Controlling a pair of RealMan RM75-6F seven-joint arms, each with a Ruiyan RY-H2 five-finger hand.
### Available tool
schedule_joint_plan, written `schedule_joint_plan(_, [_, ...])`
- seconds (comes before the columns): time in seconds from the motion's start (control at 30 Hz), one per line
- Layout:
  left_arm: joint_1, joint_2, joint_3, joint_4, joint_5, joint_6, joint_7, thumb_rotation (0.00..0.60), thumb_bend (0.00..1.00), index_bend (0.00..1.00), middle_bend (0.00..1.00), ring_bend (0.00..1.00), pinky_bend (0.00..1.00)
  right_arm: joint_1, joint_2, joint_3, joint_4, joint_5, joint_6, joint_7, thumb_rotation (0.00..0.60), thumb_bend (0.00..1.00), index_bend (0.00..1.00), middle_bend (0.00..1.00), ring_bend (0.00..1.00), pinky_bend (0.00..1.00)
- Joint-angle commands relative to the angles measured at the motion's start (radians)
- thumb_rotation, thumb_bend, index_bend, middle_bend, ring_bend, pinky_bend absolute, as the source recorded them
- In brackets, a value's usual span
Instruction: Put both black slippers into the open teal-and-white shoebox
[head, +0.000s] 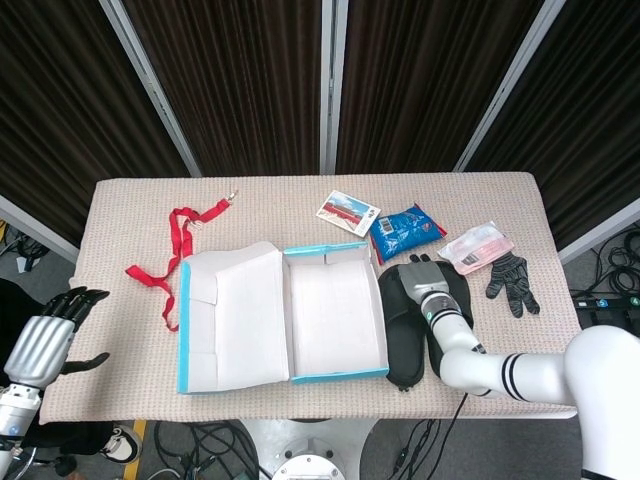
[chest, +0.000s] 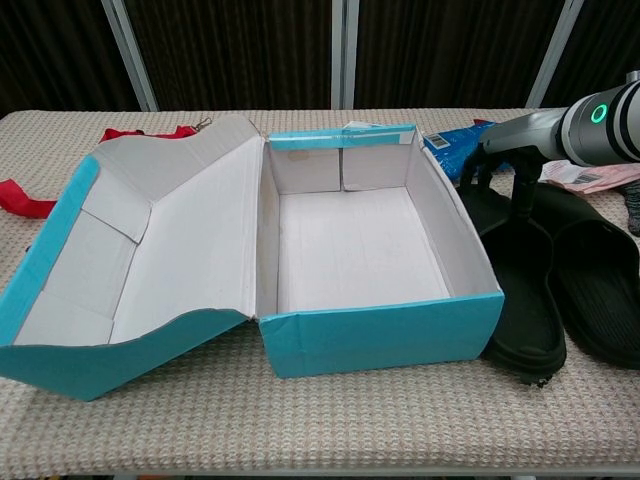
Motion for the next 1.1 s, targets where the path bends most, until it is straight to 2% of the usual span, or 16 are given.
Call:
schedule_joint_plan(0.03, [-0.001, 0.0, 0.0, -0.002, 0.001, 0.0, 0.002, 0.6, 0.12, 0.15, 0.16, 0.11, 0.18, -0.019, 0.017, 0.019, -0.016, -0.029, 0.014, 0.018, 0.6, 0.14, 0.45, 0.37, 0.06, 0.02])
schedule_joint_plan(0.23, [-0.005, 0.001, 0.0, -0.008, -0.001, -0.007, 0.01, 0.6, 0.12, 0.15, 0.16, 0.11, 0.18, -0.06, 0.096, 0.05, -0.091, -0.119, 0.044, 0.053, 0.6, 0.14, 0.45, 0.37, 0.06, 0.02])
schedule_joint_plan(0.43, [-0.008, -0.001, 0.0, -0.016, -0.002, -0.014, 0.023, 0.6, 0.12, 0.15, 0.16, 0.11, 0.18, -0.116, 0.242, 0.092, -0.22, -0.228, 0.085, 0.117, 0.6, 0.15, 0.46, 0.38, 0.06, 0.02])
schedule_joint_plan(0.67, [-0.007, -0.001, -0.004, -0.03, -0.006, -0.008, 0.036, 0.6, 0.12, 0.15, 0.16, 0.11, 0.18, -0.203, 0.43, 0.157, -0.36, -0.384, 0.113, 0.23, 0.6, 0.15, 0.47, 0.39, 0.08, 0.04])
schedule_joint_plan(0.77, [-0.004, -0.003, -0.008, -0.034, -0.005, 0.003, 0.043, 0.6, 0.12, 0.15, 0.16, 0.11, 0.18, -0.25, 0.473, 0.201, -0.397, -0.465, 0.131, 0.308, 0.6, 0.16, 0.47, 0.4, 0.1, 0.06])
schedule_joint_plan(0.93, [-0.002, 0.0, -0.008, -0.042, -0.012, 0.002, 0.05, 0.6, 0.12, 0.15, 0.16, 0.11, 0.18, -0.326, 0.473, 0.272, -0.406, -0.609, 0.173, 0.451, 0.6, 0.16, 0.48, 0.41, 0.12, 0.11])
schedule_joint_plan(1.1, [-0.003, 0.0, -0.007, -0.047, -0.014, -0.003, 0.057, 0.6, 0.12, 0.15, 0.16, 0.11, 0.18, -0.377, 0.375, 0.324, -0.35, -0.732, 0.195, 0.591, 0.6, 0.16, 0.48, 0.41, 0.13, 0.12])
